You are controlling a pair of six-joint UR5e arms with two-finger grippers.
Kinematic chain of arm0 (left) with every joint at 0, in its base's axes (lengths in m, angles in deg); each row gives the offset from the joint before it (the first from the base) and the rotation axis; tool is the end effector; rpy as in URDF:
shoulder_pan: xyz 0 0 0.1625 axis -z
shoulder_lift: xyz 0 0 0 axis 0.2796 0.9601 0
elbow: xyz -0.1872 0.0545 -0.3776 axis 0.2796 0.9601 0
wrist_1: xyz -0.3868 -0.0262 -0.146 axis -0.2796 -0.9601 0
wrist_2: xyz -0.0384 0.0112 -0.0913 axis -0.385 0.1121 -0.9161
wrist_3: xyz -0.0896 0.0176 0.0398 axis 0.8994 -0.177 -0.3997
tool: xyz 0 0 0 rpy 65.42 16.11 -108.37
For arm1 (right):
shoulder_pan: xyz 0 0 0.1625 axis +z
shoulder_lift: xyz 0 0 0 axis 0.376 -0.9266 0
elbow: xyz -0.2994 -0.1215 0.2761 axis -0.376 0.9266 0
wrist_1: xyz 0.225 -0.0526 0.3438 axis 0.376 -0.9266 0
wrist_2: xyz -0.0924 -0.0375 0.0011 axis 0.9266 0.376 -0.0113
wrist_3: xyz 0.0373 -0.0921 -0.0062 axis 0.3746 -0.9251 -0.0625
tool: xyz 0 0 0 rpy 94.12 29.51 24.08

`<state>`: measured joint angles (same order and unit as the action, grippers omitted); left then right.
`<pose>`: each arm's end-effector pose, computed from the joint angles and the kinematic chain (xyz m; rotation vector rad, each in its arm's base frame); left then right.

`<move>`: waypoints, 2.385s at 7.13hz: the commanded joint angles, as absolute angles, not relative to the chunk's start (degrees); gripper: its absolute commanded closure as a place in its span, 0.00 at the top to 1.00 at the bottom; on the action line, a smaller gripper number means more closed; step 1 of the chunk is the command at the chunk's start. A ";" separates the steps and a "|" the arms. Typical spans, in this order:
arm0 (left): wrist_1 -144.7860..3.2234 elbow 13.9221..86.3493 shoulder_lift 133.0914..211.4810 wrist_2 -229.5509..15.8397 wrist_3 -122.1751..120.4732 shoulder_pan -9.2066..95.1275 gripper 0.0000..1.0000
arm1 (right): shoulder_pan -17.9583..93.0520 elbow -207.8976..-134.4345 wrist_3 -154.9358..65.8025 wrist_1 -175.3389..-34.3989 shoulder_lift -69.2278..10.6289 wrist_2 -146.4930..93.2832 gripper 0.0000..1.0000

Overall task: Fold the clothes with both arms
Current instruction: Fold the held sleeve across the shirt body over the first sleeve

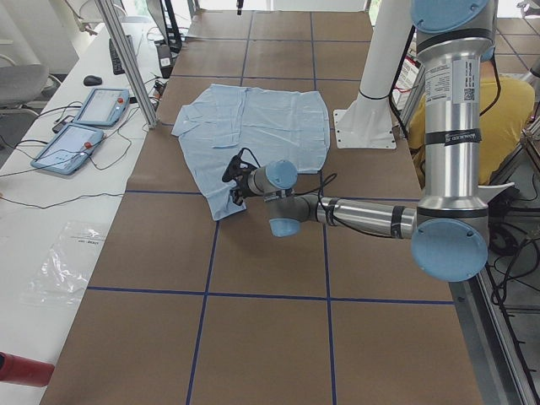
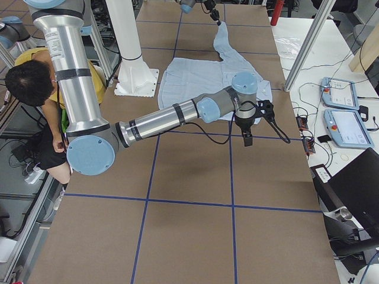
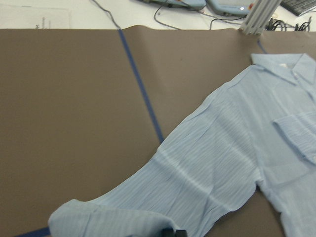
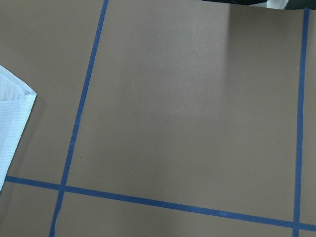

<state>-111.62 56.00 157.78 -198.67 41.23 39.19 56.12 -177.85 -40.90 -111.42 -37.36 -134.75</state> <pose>0.2236 -0.4898 0.4242 0.7030 1.2054 -0.0421 -0.0516 -0.5786 0.4513 0.2620 -0.8057 -0.0407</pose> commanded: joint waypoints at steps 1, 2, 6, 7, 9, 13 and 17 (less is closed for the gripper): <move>-96.70 56.11 174.68 -199.58 51.97 38.18 0.00 | 56.05 -177.84 -40.77 -111.44 -37.36 -134.72 1.00; -90.71 55.76 180.93 -198.88 54.70 34.86 0.00 | 56.05 -177.84 -40.68 -111.36 -37.36 -134.72 1.00; -87.39 49.80 194.42 -189.07 60.62 23.17 0.00 | 56.05 -177.84 -40.76 -111.35 -37.89 -134.37 1.00; -87.22 47.61 196.53 -186.16 60.53 20.96 0.00 | 56.05 -177.84 -40.68 -111.35 -37.98 -134.28 1.00; -87.48 42.17 198.12 -178.95 60.18 15.25 0.00 | 56.05 -177.84 -40.59 -111.35 -38.07 -134.28 1.00; -87.74 31.97 203.04 -172.79 59.57 8.65 0.00 | 56.05 -177.75 -40.41 -111.27 -38.15 -134.28 1.00; -91.69 30.01 206.13 -173.04 57.54 6.09 1.00 | 55.88 -177.49 -40.33 -111.00 -38.15 -134.28 1.00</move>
